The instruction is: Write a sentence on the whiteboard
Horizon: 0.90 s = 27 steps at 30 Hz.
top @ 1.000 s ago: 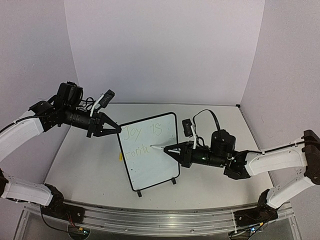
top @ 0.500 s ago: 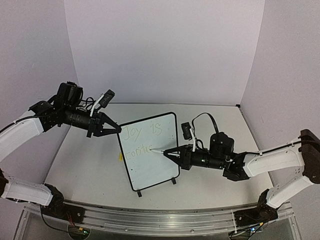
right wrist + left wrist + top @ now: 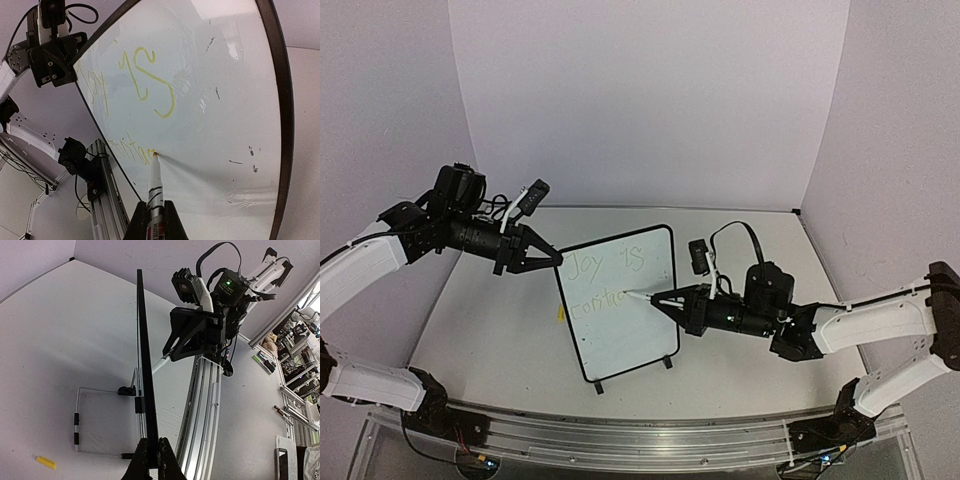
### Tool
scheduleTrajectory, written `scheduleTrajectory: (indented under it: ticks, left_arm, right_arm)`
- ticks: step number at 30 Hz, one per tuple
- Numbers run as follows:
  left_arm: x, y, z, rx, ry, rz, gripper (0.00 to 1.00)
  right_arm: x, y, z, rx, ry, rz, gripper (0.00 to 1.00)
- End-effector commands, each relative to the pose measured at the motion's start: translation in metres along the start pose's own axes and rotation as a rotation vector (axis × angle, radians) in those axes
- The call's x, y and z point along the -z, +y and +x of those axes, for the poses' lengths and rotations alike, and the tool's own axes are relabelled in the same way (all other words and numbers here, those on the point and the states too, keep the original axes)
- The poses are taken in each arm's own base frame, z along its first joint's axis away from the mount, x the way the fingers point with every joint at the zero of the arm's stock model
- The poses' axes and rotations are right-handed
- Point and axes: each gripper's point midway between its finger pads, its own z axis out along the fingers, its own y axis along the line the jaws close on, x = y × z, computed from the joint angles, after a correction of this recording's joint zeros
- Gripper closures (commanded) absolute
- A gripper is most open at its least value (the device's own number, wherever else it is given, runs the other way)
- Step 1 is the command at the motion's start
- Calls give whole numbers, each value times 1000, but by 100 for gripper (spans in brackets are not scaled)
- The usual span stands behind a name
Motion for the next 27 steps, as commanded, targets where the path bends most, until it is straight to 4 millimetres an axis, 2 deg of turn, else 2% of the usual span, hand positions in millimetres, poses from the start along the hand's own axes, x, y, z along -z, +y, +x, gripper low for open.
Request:
scheduleTrajectory:
  ticks: [1,9,18,23,27]
  left_arm:
    - [-1,-5,6,8,15,19,100]
    - [-1,-4,6,9,17,20,100]
    - [-1,-4,6,11,17,20,100]
    - [-1,-4,6,10,17,20,100]
    - [-2,-3,6,12,19,18,100]
  right_arm:
    - [-2,0,-18,14,-57,15,100]
    - [4,-18,12,-45,3,59,100]
    - [3,-26,43,-89,98,67,100]
    - [-7,-21,41,-74,101,49,100]
    - [-13,-4,20,-56,41,-5,100]
